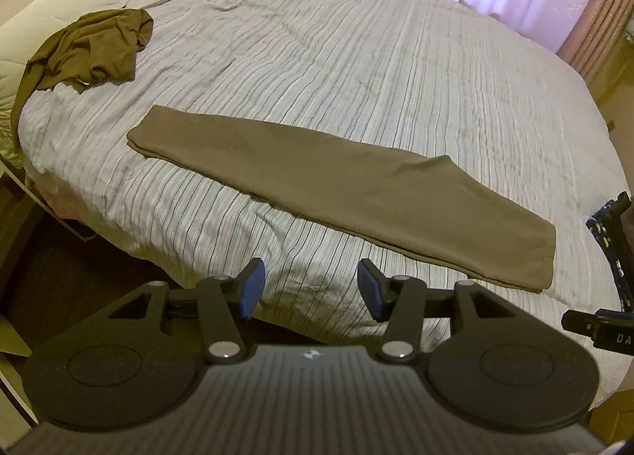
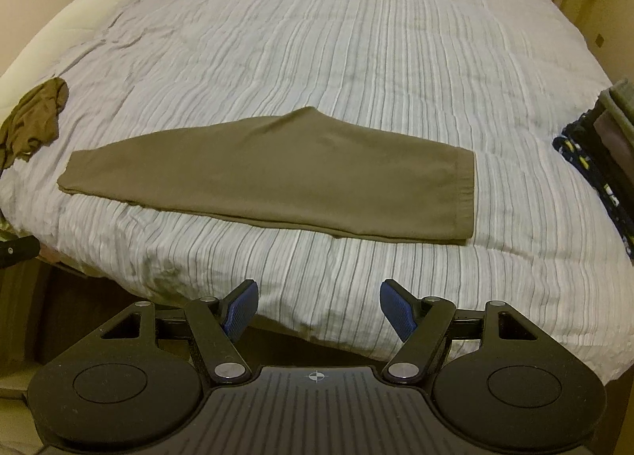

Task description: Fold clothes

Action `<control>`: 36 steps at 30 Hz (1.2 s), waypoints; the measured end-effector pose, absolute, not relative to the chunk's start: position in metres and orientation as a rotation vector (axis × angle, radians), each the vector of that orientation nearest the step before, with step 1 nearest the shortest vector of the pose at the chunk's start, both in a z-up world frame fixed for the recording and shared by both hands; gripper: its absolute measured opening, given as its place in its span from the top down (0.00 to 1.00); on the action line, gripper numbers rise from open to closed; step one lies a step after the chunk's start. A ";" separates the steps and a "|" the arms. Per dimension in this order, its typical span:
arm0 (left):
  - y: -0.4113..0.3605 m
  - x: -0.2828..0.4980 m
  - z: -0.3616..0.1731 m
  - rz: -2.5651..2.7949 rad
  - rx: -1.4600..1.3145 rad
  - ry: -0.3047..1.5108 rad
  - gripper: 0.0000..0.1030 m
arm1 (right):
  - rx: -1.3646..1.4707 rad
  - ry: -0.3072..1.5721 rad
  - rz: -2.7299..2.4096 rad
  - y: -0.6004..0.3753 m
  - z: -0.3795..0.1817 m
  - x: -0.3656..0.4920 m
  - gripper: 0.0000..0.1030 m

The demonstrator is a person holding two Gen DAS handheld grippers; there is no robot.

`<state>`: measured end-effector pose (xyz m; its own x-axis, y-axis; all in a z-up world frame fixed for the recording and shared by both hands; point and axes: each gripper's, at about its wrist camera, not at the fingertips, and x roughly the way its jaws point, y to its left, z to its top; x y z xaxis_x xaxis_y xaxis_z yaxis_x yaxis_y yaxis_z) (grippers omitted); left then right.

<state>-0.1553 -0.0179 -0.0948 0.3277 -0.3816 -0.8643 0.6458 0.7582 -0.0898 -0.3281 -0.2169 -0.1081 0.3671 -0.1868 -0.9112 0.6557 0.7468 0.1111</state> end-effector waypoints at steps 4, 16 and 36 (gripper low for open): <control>-0.020 -0.161 -0.093 -0.678 0.300 1.022 0.53 | 0.516 1.065 -0.566 -0.219 -0.109 -0.330 0.31; -0.017 -0.164 -0.094 -0.666 0.311 1.015 0.51 | 0.523 1.076 -0.549 -0.219 -0.113 -0.330 0.31; -0.017 -0.055 -0.131 -0.681 0.224 1.095 0.59 | 0.623 1.118 -0.643 -0.239 -0.131 -0.267 0.31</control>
